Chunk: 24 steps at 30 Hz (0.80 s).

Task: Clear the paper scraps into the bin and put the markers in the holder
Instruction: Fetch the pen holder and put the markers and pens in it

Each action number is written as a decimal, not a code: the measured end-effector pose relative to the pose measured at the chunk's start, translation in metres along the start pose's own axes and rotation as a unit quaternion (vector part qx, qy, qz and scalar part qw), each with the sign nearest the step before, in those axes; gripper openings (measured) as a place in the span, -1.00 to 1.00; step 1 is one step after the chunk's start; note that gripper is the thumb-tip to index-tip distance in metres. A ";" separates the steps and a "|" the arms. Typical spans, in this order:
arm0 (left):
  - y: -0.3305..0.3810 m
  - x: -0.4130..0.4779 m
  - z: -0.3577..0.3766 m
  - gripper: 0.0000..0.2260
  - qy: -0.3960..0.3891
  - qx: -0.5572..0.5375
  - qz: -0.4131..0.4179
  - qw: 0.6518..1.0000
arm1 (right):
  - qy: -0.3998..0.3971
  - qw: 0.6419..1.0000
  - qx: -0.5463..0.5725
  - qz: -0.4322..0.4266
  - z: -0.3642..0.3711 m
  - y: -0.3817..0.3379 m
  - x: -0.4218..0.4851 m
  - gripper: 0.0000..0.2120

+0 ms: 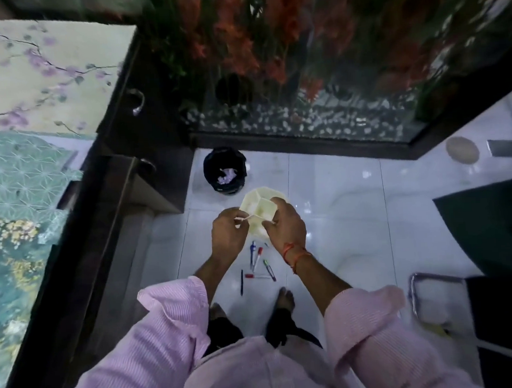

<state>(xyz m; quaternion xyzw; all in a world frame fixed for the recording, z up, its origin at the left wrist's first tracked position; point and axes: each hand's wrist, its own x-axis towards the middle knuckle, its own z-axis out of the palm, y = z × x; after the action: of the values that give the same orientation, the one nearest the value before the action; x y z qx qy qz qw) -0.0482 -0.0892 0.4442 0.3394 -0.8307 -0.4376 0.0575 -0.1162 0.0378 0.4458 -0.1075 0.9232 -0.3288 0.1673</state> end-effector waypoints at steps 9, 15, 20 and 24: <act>-0.037 -0.021 0.018 -0.81 -0.052 0.007 -0.014 0.999 | 0.030 0.997 0.015 0.070 0.035 0.020 -0.034 -0.46; -0.084 -0.025 0.039 -0.77 -0.102 0.002 -0.029 0.994 | 0.044 0.991 0.031 0.122 0.081 0.044 -0.044 -0.44; -0.117 -0.022 0.061 -0.75 -0.123 0.001 -0.049 0.991 | 0.043 0.989 0.028 0.142 0.109 0.069 -0.041 -0.44; -0.142 -0.014 0.095 -0.74 -0.119 -0.041 -0.083 0.989 | 0.049 0.989 0.030 0.137 0.143 0.110 -0.027 -0.45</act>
<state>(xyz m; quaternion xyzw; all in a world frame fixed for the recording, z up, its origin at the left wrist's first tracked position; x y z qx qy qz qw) -0.0020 -0.0703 0.2804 0.3499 -0.7818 -0.5122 -0.0640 -0.0471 0.0483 0.2775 0.0416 0.9261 -0.3350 0.1682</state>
